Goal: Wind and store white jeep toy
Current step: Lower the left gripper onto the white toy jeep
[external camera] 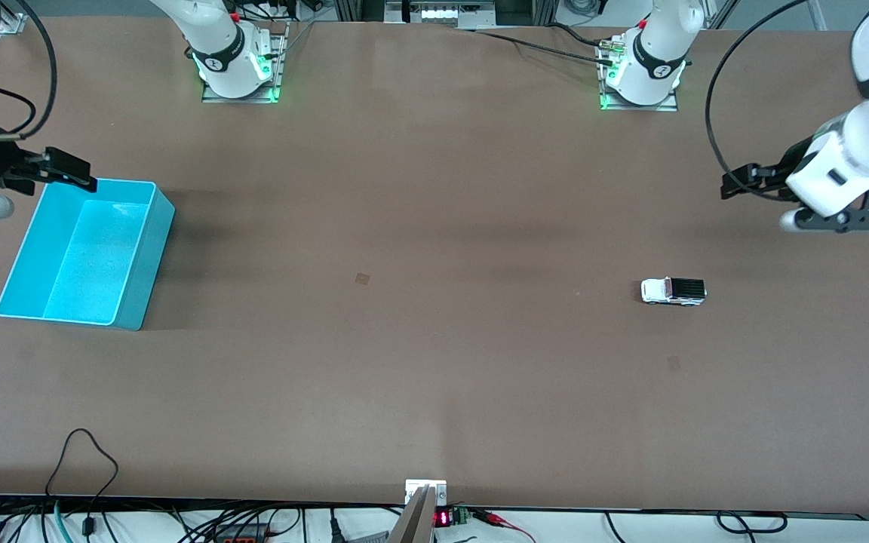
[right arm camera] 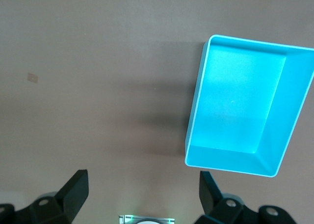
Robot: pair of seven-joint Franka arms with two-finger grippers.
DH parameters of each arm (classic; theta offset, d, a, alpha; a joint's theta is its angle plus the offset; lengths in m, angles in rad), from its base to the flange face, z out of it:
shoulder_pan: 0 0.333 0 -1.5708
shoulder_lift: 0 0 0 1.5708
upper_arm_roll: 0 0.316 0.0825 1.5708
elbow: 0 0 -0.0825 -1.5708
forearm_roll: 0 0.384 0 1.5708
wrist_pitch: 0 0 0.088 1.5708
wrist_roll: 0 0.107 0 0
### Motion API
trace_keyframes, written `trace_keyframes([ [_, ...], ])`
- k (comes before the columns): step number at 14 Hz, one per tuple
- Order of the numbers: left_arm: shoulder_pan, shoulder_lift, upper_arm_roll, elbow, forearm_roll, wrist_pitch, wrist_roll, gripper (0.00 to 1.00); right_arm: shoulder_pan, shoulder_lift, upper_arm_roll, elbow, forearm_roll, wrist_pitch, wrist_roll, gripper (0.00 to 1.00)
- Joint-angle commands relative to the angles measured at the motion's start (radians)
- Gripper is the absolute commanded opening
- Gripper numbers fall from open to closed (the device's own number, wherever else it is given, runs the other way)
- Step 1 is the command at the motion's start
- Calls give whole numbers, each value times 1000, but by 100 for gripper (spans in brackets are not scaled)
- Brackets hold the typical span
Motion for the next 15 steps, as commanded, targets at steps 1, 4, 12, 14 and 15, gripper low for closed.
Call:
trace_keyframes([
  [1, -28, 90, 0, 45, 18, -1, 0, 100, -3, 27, 4, -2, -1, 2, -6, 100],
  [4, -25, 160, 1, 26, 24, 62, 15, 100, -3, 36, 4, -2, -1, 2, -8, 100],
  [12, -14, 258, 1, -55, 166, 258, 353, 100, -3, 62, 4, -2, -1, -18, -8, 100],
  [14, -14, 272, 1, -90, 211, 333, 447, 100, 0, 62, 4, -4, -3, -21, -6, 100],
  [15, -11, 274, 1, -124, 213, 379, 509, 100, 0, 65, 4, -4, -3, -39, -6, 100],
])
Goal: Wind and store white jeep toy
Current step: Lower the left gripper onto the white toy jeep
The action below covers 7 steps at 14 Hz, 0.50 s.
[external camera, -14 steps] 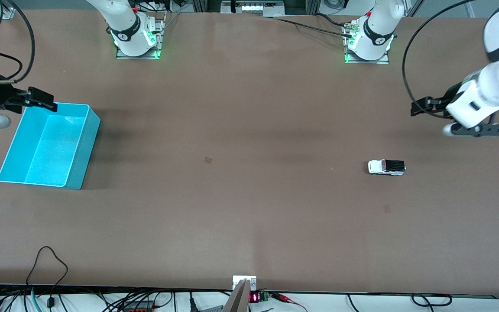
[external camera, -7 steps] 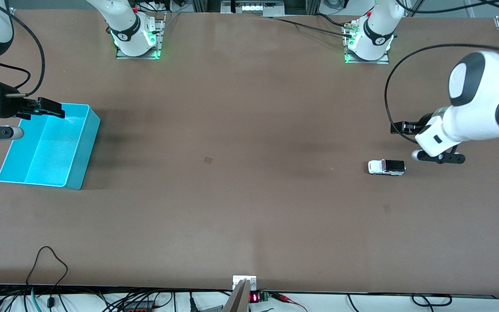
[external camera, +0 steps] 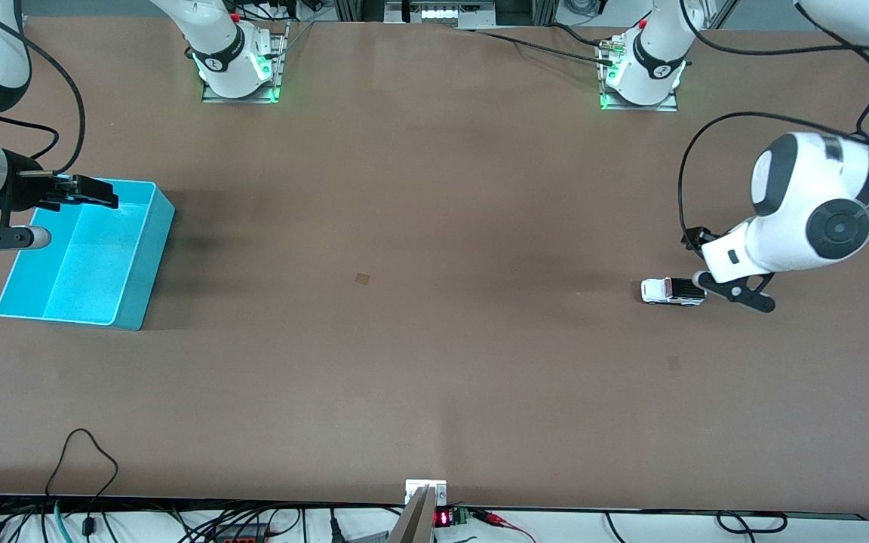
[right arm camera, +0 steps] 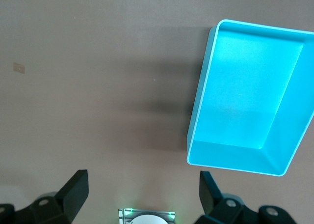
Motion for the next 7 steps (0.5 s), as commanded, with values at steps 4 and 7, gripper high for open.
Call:
trace_keyframes([
  [4, 27, 9, 0, -118, 30, 191, 358, 100, -11, 11, 2, -3, -3, -45, -6, 100],
  [7, 26, 21, -1, -125, 30, 220, 584, 100, -14, 15, -4, -3, -3, -54, -6, 100],
])
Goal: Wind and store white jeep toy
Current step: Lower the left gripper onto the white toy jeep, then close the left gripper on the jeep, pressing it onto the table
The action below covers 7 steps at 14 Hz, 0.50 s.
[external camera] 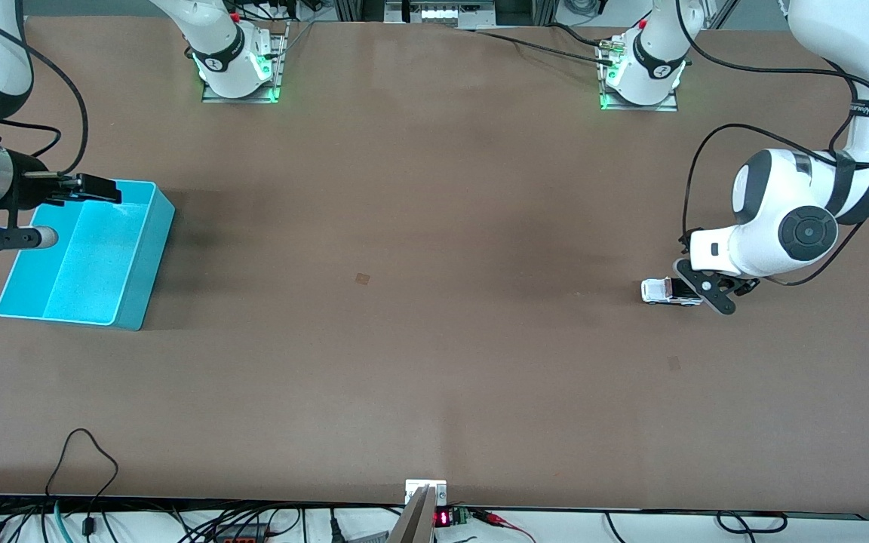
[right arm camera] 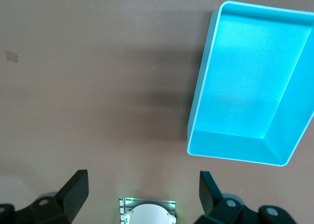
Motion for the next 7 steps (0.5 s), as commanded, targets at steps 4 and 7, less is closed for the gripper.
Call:
trace_keyframes([
  [4, 6, 34, -8, -39, 12, 129, 408, 100, -5, 0, 1, -1, -3, -21, -6, 100],
  [7, 5, 45, -11, -50, 12, 169, 510, 100, -2, 0, 1, -1, -3, -42, -3, 100],
])
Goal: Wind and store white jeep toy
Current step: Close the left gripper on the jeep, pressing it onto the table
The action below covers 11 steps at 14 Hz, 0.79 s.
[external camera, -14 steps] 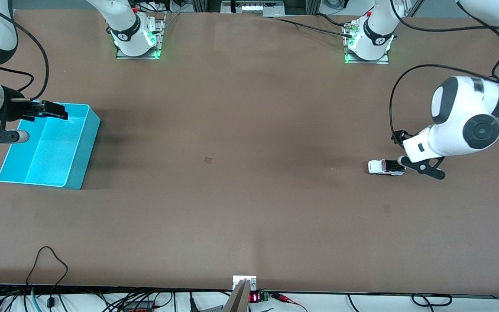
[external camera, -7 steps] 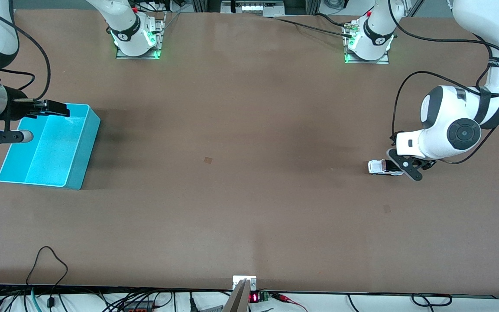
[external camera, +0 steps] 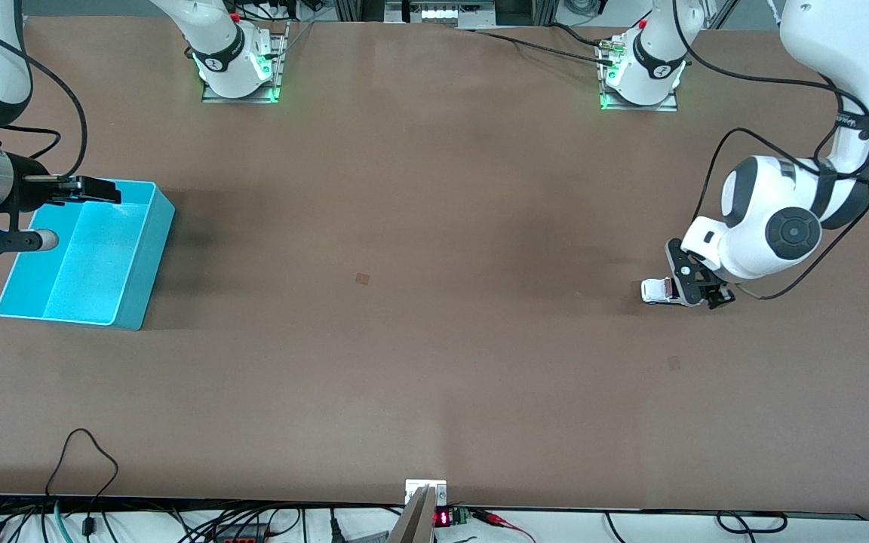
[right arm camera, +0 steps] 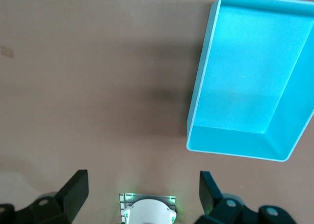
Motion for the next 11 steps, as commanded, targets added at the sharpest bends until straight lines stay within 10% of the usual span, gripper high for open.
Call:
trace_keyframes([
  [1, 7, 14, -7, -10, 6, 28, 85, 100, -3, -5, 3, -1, -3, -21, -3, 100],
  [11, 41, 40, -14, -45, 5, 137, 195, 100, -3, -1, 5, 1, -36, -15, -15, 100],
])
